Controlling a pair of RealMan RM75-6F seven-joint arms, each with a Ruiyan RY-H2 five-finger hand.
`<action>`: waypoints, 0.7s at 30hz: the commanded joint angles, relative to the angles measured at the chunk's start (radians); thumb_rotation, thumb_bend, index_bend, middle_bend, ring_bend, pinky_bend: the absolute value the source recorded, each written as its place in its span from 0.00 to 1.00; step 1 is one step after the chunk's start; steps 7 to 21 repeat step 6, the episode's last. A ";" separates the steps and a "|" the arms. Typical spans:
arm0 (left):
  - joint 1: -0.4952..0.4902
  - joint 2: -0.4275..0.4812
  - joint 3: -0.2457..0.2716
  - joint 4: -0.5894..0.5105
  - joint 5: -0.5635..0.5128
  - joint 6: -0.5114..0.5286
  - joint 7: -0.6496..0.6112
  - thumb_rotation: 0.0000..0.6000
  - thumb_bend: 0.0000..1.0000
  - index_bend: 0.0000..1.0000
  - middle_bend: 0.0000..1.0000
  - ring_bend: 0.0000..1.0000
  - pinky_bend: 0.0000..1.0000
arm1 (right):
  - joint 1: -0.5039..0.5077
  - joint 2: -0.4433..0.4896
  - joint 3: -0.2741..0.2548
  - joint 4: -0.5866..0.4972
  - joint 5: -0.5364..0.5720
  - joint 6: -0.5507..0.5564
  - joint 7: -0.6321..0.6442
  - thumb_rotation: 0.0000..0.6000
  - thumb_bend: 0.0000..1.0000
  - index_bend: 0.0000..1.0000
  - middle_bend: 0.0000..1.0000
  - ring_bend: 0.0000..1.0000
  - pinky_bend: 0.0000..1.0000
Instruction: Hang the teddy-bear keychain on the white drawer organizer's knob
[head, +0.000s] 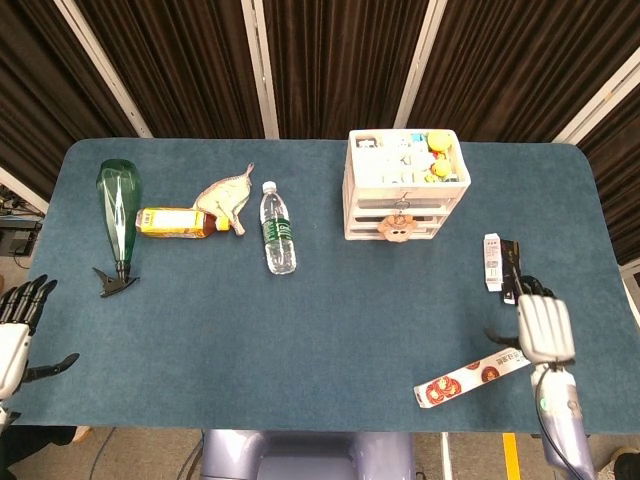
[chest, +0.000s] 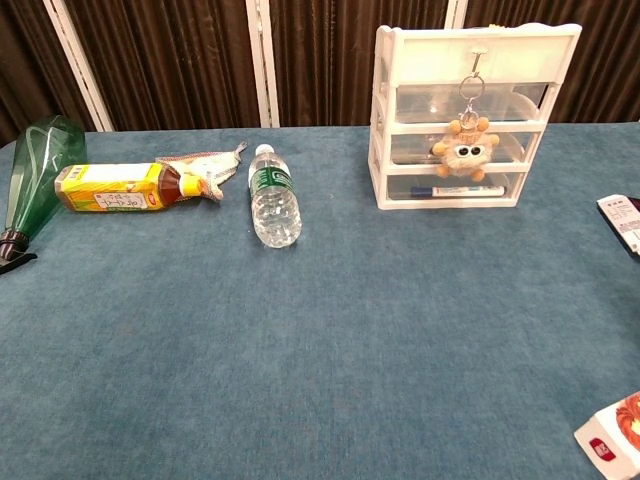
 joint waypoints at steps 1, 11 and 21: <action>0.011 -0.001 0.010 -0.001 0.024 0.021 0.009 1.00 0.00 0.00 0.00 0.00 0.00 | -0.082 0.074 -0.108 0.011 -0.159 0.045 0.074 1.00 0.00 0.00 0.00 0.00 0.02; 0.024 0.006 0.018 -0.013 0.045 0.048 0.014 1.00 0.00 0.00 0.00 0.00 0.00 | -0.145 0.087 -0.153 0.067 -0.273 0.123 0.112 1.00 0.00 0.00 0.00 0.00 0.00; 0.024 0.006 0.018 -0.013 0.045 0.048 0.014 1.00 0.00 0.00 0.00 0.00 0.00 | -0.145 0.087 -0.153 0.067 -0.273 0.123 0.112 1.00 0.00 0.00 0.00 0.00 0.00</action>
